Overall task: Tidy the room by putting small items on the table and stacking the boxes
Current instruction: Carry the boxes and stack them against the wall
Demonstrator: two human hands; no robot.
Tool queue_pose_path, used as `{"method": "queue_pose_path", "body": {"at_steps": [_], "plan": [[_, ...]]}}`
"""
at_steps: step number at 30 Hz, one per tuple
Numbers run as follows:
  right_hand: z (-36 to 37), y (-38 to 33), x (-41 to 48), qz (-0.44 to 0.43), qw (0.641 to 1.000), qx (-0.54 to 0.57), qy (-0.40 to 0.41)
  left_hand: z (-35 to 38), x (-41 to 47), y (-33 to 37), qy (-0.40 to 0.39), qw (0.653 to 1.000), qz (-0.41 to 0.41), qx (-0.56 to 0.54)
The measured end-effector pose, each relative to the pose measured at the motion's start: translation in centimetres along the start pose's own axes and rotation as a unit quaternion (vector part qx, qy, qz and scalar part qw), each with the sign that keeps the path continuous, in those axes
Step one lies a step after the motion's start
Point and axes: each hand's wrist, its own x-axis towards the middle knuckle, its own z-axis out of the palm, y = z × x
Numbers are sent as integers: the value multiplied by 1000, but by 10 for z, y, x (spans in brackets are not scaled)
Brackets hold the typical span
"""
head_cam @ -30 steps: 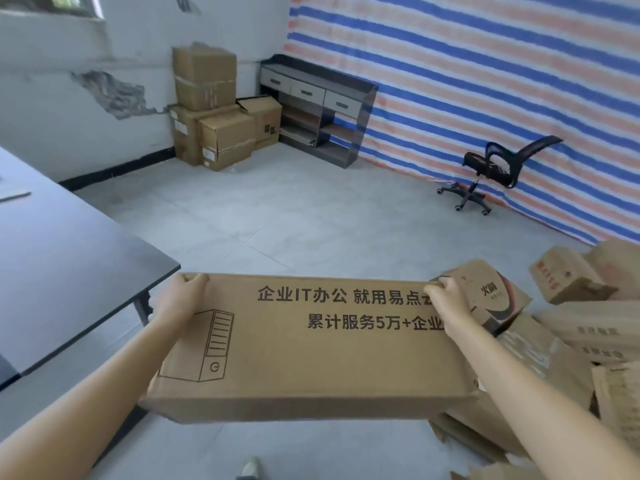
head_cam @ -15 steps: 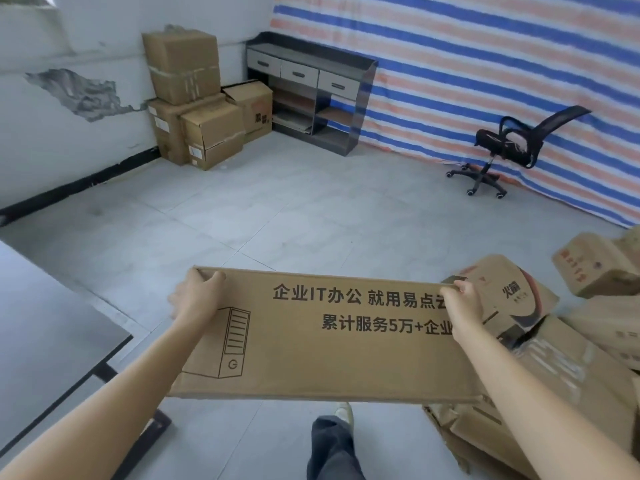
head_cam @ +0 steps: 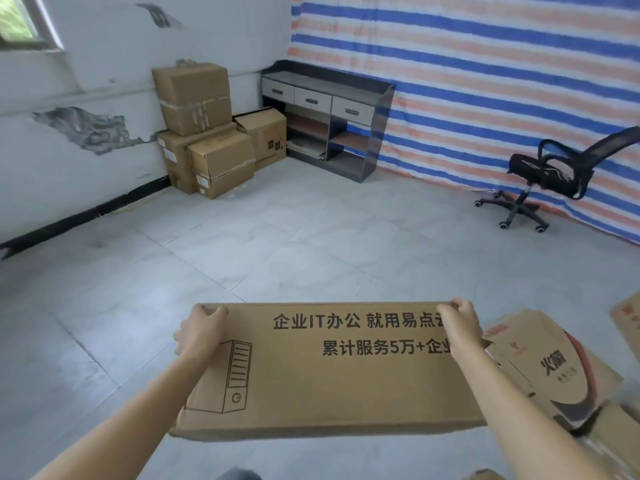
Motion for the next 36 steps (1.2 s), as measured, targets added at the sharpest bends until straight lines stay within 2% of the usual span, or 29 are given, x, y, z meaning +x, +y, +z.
{"method": "queue_pose_path", "body": {"at_steps": [5, 11, 17, 24, 29, 36], "plan": [[23, -38, 61, -24, 999, 15, -22, 26, 36, 36, 39, 998, 10, -39], [78, -75, 133, -21, 997, 34, -72, 49, 123, 85, 72, 997, -7, -35], [138, -143, 214, -8, 994, 5, -108, 71, 214, 167, 48, 997, -47, -39], [180, -210, 298, -17, 997, 12, -70, 104, 300, 248, 35, 997, -25, -70], [201, -237, 348, -24, 997, 36, -64, 127, 335, 297, 62, 994, 16, -92], [265, -301, 461, -45, 991, 47, -114, 162, 405, 368, 102, 993, 0, -67]]}}
